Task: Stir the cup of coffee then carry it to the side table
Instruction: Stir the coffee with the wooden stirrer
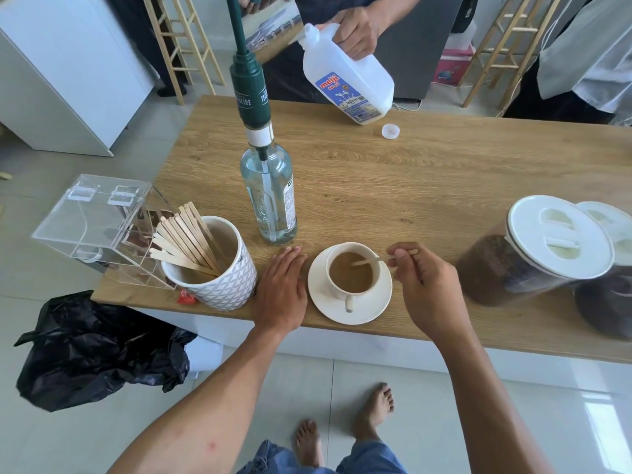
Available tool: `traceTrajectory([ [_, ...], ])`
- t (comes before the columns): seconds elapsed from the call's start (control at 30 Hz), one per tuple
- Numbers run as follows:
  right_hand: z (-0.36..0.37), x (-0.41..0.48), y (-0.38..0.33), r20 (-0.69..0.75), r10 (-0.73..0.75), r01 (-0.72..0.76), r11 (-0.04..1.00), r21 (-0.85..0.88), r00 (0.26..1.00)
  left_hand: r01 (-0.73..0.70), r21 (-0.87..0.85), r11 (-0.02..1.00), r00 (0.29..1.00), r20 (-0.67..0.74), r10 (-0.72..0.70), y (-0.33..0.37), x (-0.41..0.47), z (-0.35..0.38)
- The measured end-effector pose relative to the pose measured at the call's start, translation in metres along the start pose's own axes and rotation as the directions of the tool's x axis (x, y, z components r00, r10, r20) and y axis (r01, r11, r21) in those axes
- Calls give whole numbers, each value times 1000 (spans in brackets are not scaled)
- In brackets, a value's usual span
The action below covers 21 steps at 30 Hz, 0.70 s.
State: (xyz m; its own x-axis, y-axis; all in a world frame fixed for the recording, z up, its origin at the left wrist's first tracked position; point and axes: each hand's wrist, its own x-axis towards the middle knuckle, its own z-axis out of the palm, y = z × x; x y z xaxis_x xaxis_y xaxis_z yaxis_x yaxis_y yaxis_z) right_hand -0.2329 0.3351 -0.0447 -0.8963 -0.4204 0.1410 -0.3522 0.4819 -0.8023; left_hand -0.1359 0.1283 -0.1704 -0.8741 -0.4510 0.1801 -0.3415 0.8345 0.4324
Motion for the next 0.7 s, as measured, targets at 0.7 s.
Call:
traceTrajectory([
  [0.7, 0, -1, 2, -41, 101, -100, 995, 18, 994, -16, -8, 1000, 1000, -6, 16, 0, 0, 1],
])
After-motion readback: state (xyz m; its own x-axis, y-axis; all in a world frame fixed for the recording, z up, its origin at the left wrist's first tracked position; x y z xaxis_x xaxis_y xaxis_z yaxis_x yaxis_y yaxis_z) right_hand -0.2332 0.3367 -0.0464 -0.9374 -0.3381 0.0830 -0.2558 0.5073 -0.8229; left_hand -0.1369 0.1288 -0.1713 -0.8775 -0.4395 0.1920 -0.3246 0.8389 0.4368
